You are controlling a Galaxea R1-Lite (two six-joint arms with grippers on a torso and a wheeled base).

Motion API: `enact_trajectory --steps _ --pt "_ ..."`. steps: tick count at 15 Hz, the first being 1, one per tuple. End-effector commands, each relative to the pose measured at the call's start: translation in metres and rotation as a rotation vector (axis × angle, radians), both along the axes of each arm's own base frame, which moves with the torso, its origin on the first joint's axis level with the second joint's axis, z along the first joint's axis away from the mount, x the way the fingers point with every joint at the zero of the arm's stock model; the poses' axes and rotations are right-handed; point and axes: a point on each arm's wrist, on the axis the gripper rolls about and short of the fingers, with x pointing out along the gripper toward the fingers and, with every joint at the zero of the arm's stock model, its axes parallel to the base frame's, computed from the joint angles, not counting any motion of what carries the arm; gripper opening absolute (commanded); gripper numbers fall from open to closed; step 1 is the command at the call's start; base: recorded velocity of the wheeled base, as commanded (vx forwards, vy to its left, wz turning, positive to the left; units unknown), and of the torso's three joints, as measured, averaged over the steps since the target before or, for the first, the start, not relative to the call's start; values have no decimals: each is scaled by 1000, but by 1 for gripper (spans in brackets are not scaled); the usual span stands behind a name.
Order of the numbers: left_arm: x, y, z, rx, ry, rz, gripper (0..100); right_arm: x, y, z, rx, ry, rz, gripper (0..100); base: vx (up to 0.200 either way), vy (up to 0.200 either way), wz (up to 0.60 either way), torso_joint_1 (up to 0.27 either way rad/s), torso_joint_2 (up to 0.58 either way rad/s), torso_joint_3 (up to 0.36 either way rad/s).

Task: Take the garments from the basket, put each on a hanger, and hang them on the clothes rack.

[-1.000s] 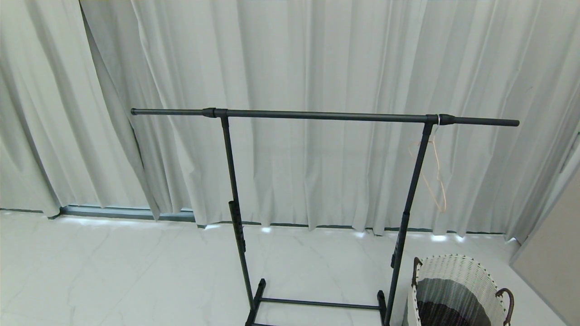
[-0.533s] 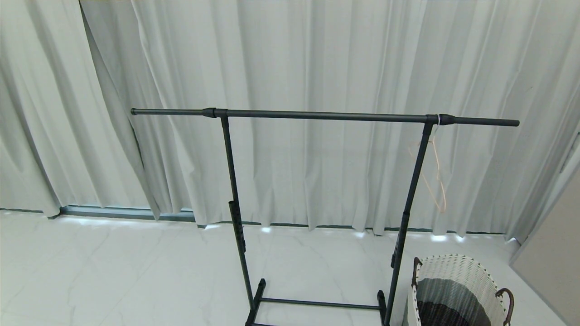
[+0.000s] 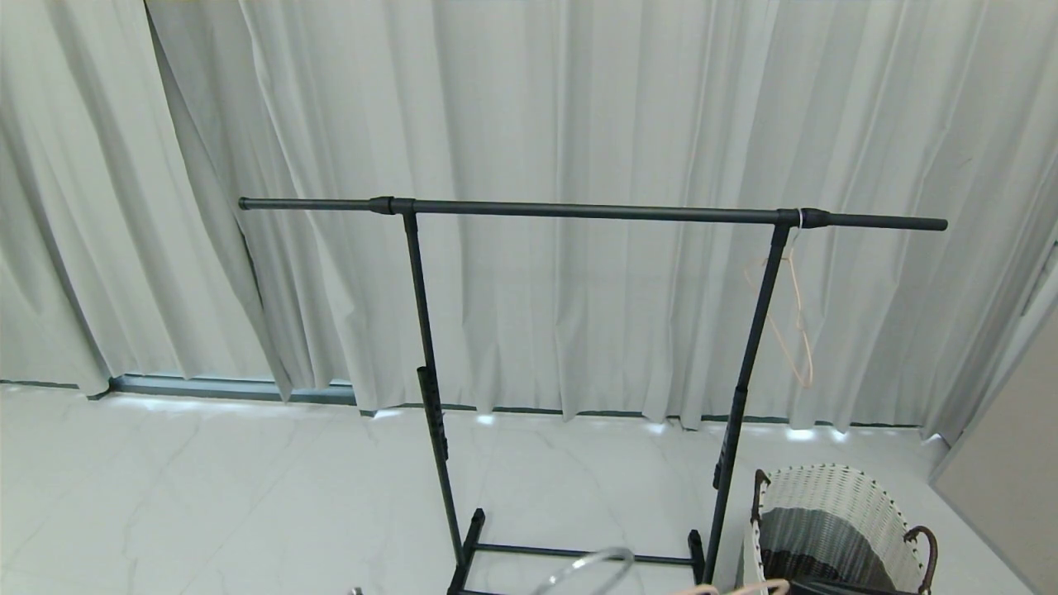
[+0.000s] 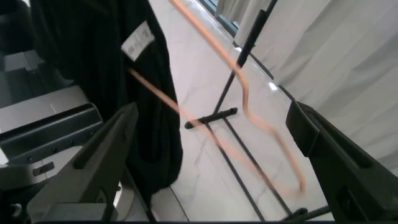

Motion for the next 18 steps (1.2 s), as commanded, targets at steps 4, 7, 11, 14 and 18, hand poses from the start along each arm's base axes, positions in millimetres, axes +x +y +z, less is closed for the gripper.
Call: enact_trajectory --steps 4,7,11,14,18 --pt "9 21 23 -108 -158 220 0 12 8 -14 -73 56 -79 100 0 0 0 0 0 0" --pt "14 13 47 -183 -195 251 0 27 40 -17 -69 149 -148 100 0 0 0 0 0 0" --pt "15 11 54 -201 -203 251 0 55 91 -8 -20 175 -208 100 0 0 0 0 0 0" --pt "15 11 62 -195 -246 226 0 73 109 -11 -21 178 -249 100 0 0 0 0 0 0" --pt "17 8 72 -218 -262 221 0 80 125 -16 -33 177 -256 100 0 0 0 0 0 0"
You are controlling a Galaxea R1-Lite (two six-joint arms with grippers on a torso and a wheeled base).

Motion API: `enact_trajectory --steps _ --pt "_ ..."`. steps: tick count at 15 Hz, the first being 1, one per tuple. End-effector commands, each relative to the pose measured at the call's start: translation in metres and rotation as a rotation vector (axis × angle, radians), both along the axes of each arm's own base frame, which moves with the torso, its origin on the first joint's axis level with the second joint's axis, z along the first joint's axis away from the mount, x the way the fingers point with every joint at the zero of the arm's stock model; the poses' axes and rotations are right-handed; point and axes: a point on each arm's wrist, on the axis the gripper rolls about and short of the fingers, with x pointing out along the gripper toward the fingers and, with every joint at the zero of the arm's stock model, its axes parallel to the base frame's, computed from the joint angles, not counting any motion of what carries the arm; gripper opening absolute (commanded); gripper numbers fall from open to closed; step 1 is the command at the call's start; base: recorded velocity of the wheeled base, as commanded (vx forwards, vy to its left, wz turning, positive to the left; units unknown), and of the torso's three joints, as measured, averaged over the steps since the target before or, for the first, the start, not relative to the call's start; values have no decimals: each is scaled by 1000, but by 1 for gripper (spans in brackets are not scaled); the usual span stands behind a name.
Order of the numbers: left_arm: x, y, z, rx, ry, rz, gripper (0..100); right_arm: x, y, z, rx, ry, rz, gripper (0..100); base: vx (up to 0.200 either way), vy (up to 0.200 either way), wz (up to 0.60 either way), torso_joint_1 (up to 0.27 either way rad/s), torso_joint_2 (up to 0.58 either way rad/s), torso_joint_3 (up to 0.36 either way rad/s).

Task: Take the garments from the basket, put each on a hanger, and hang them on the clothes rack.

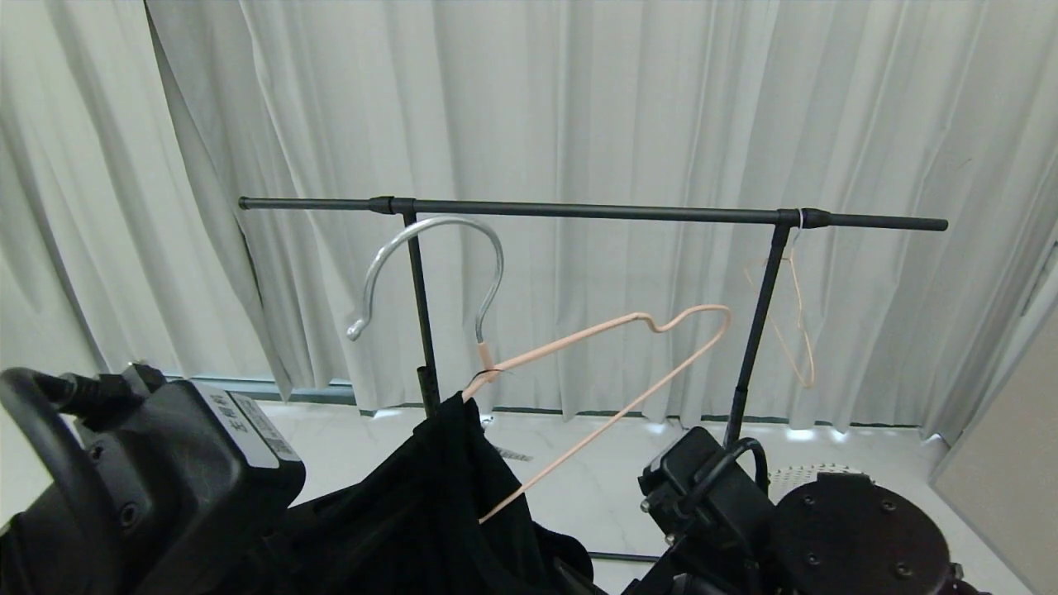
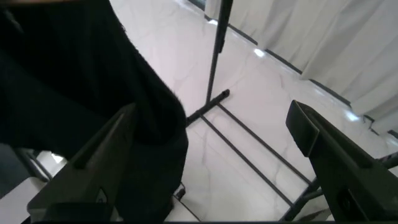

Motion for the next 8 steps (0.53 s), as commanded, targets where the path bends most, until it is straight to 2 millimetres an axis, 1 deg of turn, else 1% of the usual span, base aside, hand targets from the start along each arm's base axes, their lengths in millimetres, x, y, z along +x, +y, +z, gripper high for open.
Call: enact_trajectory --steps 1,4,5,6,8 --pt "0 0 2 -5 -5 -1 0 3 6 -12 -41 12 -5 100 0 0 0 0 0 0" --pt "-1 2 2 -8 -6 1 0 4 -3 -21 -86 21 -38 100 0 0 0 0 0 0" --pt "-1 2 2 -10 -6 1 0 4 -15 -31 -147 38 -59 100 0 0 0 0 0 0" --pt "-1 2 2 -11 -7 1 0 4 -24 -35 -177 41 -73 100 0 0 0 0 0 0" --pt "-1 3 2 -14 -7 3 0 13 -36 -36 -197 34 -115 100 0 0 0 0 0 0"
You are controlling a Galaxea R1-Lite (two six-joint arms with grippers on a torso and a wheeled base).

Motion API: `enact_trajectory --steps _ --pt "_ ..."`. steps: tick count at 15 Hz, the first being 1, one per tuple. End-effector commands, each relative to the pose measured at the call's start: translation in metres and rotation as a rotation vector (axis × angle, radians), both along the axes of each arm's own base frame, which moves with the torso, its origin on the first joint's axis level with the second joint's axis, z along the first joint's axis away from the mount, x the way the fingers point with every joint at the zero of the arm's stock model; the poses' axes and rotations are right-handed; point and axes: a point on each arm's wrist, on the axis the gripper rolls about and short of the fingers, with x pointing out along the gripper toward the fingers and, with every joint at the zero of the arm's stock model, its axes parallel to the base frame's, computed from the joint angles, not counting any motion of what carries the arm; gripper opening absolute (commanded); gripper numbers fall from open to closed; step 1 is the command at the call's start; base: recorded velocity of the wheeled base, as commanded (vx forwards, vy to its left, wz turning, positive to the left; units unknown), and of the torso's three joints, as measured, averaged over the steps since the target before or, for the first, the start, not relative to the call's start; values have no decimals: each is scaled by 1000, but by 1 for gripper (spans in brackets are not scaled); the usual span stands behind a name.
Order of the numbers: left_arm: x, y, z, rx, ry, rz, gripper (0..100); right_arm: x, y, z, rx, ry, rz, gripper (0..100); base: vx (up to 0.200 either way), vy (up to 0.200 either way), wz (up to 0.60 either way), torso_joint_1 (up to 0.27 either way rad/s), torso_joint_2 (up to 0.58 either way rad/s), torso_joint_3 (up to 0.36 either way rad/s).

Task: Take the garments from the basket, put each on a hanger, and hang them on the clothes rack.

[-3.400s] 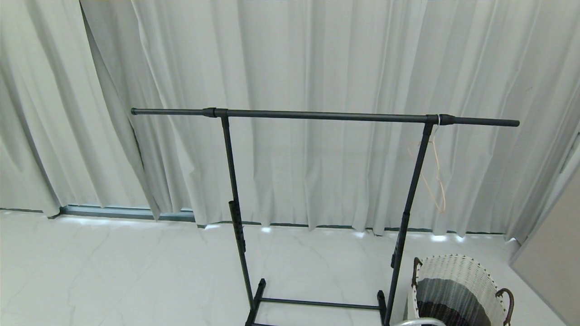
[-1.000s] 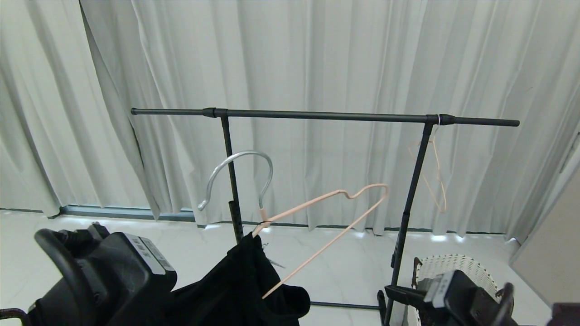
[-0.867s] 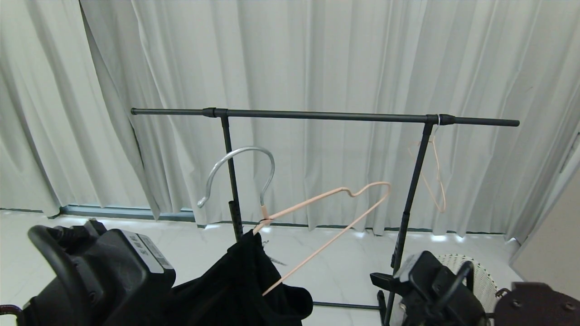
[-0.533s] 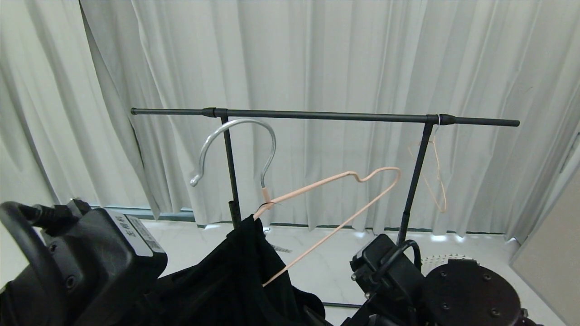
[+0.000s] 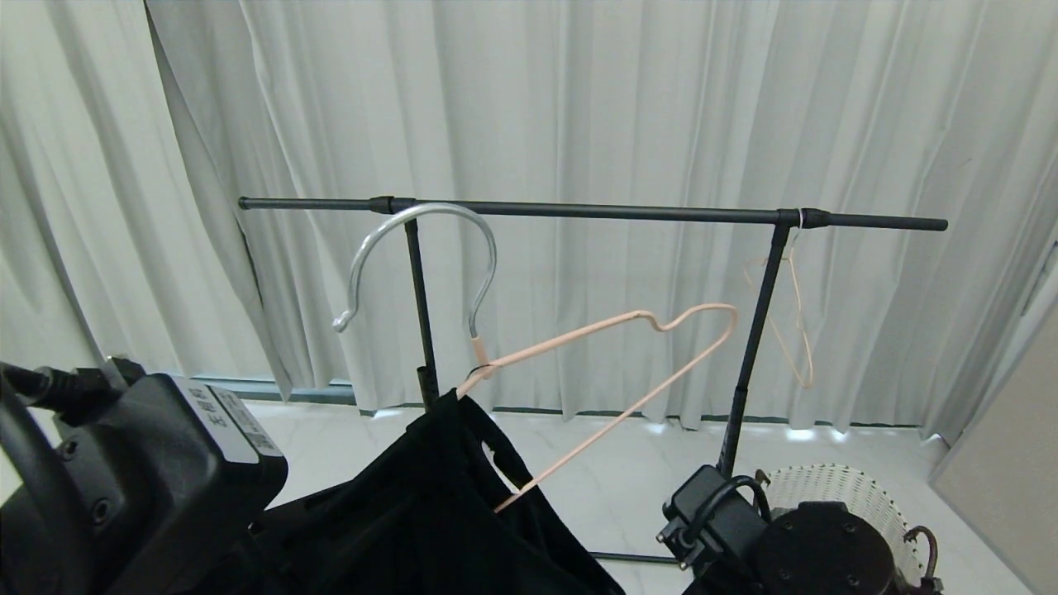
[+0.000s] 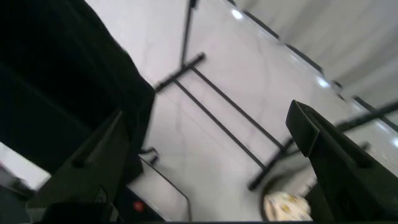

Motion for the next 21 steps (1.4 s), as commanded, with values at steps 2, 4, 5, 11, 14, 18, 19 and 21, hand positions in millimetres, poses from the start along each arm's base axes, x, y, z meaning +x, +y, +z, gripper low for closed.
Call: enact_trajectory --steps 2,4,5,11,14,18,19,21 --pt "-1 2 -4 9 4 2 0 13 -24 0 -27 -6 -82 100 0 0 0 0 0 0" --pt "-4 9 -13 30 12 2 0 21 -41 1 -48 -20 -136 100 0 0 0 0 0 0" --pt "-6 14 -22 54 22 2 0 27 -51 2 -58 -30 -176 100 0 0 0 0 0 0" --pt "-15 26 -62 163 125 -112 0 51 -83 10 -95 -83 -340 100 0 0 0 0 0 0" --pt "-15 24 -77 228 173 -143 0 48 -88 18 -67 -107 -351 100 0 0 0 0 0 0" --pt "-11 18 -92 310 215 -125 0 43 -90 26 -40 -130 -348 100 0 0 0 0 0 0" --pt "-8 15 -95 329 224 -105 0 40 -89 27 -39 -138 -326 100 0 0 0 0 0 0" --pt "-3 5 -89 310 230 -89 0 30 -89 20 -72 -125 -285 100 0 0 0 0 0 0"
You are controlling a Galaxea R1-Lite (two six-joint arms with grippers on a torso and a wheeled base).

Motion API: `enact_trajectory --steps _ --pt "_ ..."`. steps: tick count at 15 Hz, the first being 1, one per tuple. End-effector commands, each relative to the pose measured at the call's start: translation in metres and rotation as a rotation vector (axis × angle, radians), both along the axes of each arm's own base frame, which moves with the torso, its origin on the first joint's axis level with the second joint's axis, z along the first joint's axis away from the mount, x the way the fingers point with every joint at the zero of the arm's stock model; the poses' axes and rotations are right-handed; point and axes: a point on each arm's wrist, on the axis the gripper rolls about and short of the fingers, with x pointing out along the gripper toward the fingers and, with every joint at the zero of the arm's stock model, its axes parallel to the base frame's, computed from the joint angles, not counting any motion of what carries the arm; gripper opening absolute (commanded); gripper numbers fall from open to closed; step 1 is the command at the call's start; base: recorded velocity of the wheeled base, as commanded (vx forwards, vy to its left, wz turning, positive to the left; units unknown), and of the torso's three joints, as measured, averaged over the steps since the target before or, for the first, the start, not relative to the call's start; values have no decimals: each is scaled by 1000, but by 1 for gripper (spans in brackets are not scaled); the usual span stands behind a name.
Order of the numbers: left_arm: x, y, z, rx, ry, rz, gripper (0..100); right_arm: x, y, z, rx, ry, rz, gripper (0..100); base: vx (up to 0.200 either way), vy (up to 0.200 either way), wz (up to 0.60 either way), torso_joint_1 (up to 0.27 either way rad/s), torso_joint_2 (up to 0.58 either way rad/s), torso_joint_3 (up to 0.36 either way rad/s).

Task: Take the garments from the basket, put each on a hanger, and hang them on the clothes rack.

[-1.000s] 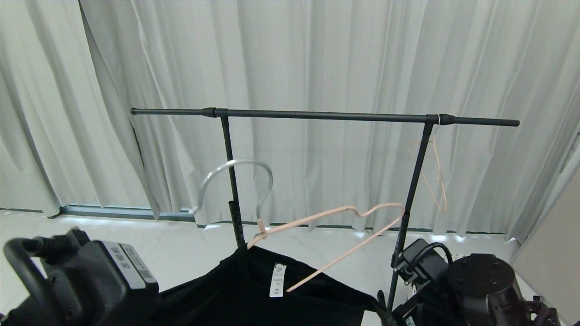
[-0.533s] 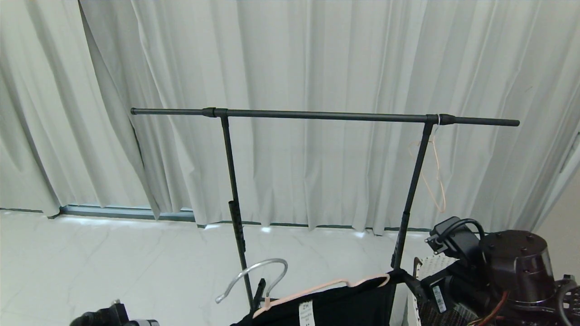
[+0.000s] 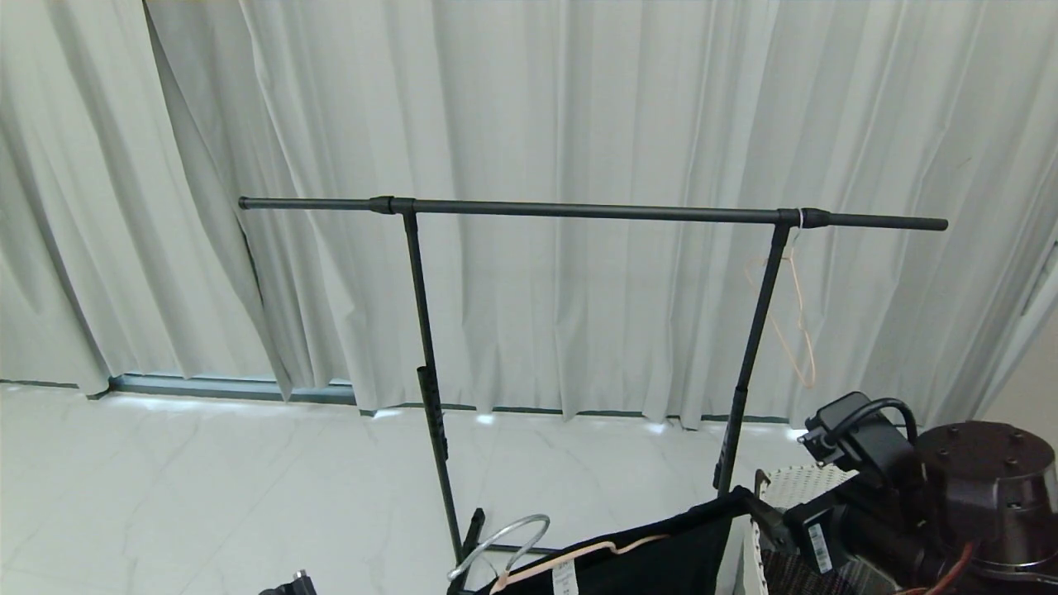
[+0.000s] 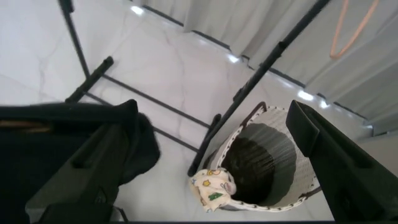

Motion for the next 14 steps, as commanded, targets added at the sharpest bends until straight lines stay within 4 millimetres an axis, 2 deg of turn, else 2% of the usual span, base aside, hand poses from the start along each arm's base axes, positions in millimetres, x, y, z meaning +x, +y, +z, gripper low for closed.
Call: enact_trajectory --steps 1,4,7,12,14 --pt "8 -13 2 9 6 25 0 -14 1 -5 -24 10 59 100 0 0 0 0 0 0" --pt "17 -14 1 28 -7 104 0 -39 -4 -12 -61 24 152 100 0 0 0 0 0 0" --pt "20 -20 8 1 -13 104 0 -52 -8 -18 -79 39 199 100 0 0 0 0 0 0" --pt "20 -23 9 -33 -25 98 0 -90 21 -13 -32 0 485 100 0 0 0 0 0 0" --pt "17 -25 10 -46 -30 71 0 -96 27 -12 -8 -13 531 100 0 0 0 0 0 0"
